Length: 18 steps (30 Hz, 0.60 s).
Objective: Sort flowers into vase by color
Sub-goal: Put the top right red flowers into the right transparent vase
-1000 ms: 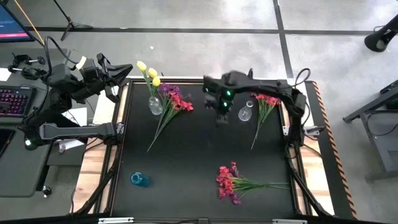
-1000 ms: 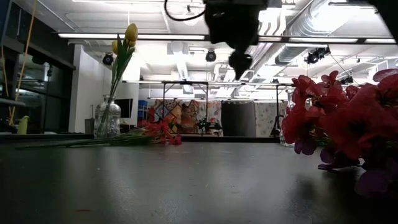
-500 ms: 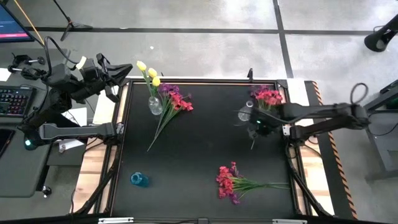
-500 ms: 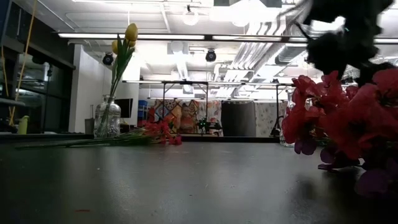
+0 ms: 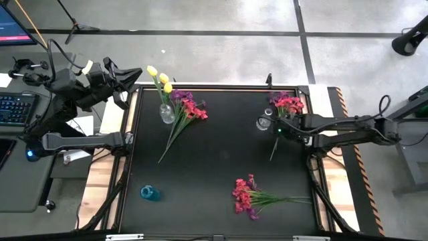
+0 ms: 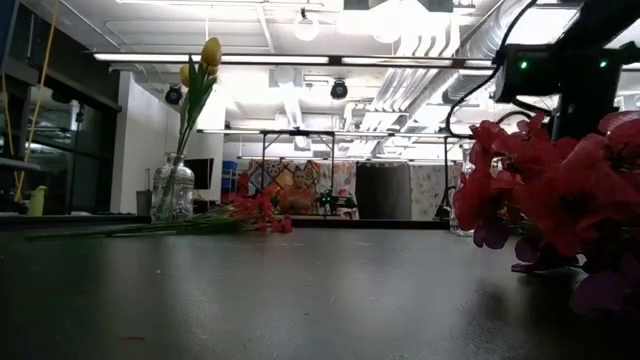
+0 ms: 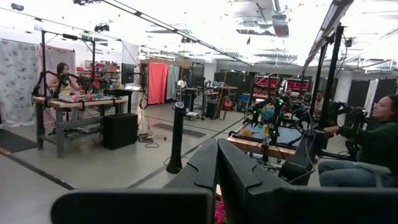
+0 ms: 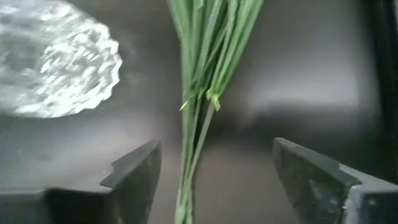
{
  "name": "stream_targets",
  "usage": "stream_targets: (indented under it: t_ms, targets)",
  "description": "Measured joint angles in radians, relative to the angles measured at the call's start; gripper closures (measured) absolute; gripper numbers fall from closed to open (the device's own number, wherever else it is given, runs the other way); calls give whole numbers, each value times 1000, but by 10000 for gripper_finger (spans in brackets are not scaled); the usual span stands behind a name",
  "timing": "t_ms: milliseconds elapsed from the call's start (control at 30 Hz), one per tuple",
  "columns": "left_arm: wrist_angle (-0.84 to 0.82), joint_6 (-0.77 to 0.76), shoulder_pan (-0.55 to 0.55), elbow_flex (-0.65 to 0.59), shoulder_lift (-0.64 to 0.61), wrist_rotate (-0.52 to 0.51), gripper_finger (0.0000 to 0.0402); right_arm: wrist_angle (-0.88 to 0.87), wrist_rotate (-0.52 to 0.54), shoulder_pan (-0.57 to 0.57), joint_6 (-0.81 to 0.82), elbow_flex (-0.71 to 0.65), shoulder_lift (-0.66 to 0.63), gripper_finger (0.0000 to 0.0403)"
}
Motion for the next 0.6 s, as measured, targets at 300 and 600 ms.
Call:
stream_targets:
  t_ms: [300, 600]
  targets:
    - [0, 0, 0, 0, 0, 0, 402, 23, 90, -30, 21, 0, 109, 251]
    - [-1, 1, 0, 0, 0, 0, 402, 129, 117, -30, 21, 1, 170, 327]
